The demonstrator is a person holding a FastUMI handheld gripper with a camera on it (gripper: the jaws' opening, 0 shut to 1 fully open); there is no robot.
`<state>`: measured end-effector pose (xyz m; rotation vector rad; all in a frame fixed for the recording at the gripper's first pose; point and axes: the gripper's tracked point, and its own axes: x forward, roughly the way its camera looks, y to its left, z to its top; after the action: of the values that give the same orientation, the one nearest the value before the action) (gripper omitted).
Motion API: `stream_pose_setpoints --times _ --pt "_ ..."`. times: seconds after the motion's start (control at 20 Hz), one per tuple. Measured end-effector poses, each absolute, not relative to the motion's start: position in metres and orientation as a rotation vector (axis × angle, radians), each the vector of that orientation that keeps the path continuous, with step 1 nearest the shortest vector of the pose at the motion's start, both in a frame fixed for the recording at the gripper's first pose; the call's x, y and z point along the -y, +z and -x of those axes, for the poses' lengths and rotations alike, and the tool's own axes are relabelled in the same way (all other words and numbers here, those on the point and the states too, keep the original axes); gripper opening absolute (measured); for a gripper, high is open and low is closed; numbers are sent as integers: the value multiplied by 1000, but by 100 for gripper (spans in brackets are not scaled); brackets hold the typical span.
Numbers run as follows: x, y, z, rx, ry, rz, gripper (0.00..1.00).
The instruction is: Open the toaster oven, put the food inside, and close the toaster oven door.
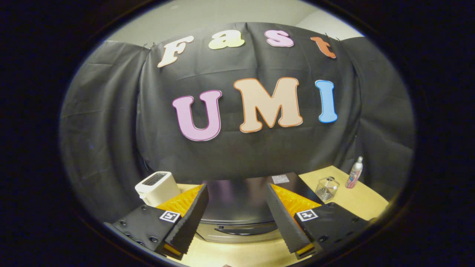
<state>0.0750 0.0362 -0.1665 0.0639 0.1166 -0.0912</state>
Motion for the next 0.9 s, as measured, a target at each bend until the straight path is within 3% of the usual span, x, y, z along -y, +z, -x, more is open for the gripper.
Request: stream_pose_setpoints --times 0.65,0.9 --pt "-20 -265 -94 -214 -104 -35 98" --pt "-18 -265 -101 -158 -74 -13 98"
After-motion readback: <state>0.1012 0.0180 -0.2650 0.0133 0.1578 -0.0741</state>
